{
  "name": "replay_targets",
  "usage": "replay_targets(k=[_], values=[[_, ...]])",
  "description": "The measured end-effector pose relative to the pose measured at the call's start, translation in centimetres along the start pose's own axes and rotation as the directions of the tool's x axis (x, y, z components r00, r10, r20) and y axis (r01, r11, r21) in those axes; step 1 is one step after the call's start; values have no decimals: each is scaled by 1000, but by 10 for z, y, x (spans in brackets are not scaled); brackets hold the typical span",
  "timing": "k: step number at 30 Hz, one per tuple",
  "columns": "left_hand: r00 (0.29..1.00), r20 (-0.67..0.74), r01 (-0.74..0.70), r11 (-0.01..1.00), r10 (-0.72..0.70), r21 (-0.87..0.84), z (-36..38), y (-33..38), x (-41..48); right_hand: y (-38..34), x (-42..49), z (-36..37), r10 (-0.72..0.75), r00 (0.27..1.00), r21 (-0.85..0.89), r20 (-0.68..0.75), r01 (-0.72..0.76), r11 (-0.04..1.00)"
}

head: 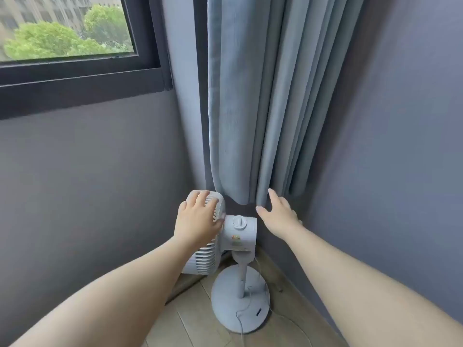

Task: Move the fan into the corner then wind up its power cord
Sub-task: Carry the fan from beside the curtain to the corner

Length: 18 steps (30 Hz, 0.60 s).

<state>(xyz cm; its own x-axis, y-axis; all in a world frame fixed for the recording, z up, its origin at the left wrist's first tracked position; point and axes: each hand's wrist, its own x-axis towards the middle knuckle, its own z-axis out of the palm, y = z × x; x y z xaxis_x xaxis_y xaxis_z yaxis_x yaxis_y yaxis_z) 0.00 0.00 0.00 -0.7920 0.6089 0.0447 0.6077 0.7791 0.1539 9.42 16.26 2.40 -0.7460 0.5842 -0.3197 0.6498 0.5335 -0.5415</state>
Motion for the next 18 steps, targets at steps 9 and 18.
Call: replay_targets(k=[9,18], values=[[976,18,-216,968,216,125,83,-15,80,48,82,59,268,959,-45,98,-264,963],[972,-40,-225,968,230,116,101,-7,117,86,130,94,335,919,-34,209,-336,941]])
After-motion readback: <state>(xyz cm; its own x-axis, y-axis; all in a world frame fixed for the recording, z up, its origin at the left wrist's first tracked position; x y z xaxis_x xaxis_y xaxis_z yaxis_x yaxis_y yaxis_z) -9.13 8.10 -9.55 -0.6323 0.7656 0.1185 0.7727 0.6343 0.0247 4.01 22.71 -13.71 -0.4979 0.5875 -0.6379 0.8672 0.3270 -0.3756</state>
